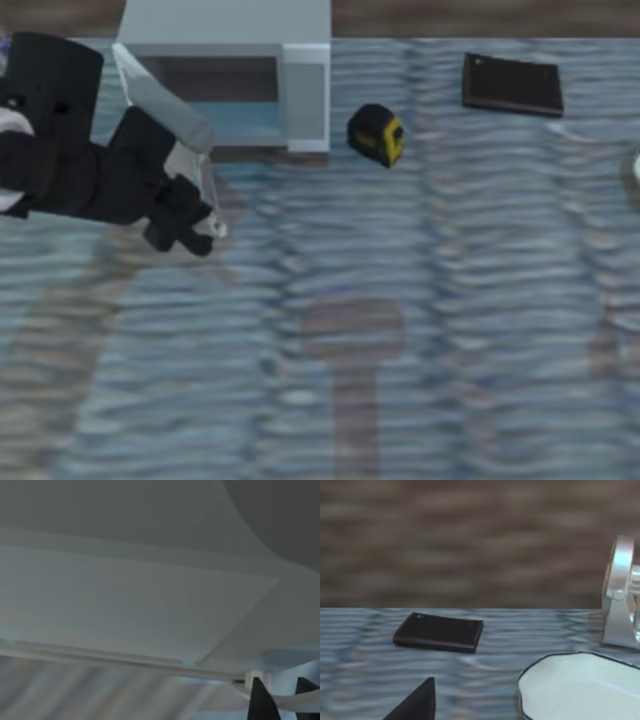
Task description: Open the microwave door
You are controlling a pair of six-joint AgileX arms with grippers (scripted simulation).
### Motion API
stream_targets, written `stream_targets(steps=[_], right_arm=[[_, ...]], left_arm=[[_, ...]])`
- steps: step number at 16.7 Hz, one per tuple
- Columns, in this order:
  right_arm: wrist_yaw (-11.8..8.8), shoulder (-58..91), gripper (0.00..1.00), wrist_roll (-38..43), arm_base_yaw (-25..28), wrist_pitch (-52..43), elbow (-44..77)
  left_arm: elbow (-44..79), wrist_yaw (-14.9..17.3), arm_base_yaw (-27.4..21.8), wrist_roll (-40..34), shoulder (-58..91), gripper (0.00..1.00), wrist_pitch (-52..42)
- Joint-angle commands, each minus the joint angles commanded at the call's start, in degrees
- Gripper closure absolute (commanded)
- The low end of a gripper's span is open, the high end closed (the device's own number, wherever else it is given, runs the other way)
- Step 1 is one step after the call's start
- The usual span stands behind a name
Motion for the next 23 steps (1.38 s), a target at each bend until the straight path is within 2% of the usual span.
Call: stream_targets(steps=[4,23], right_arm=[[0.0,0.0,0.0,0.0,0.0,0.0,0.0],[0.0,0.0,0.0,0.0,0.0,0.0,0.0]], left_arm=[[0.0,2.4,1.9,4.0,-0.2,1.0,-1.7],[0.0,2.4,2.0,4.0,-0.2,1.0,-1.7]])
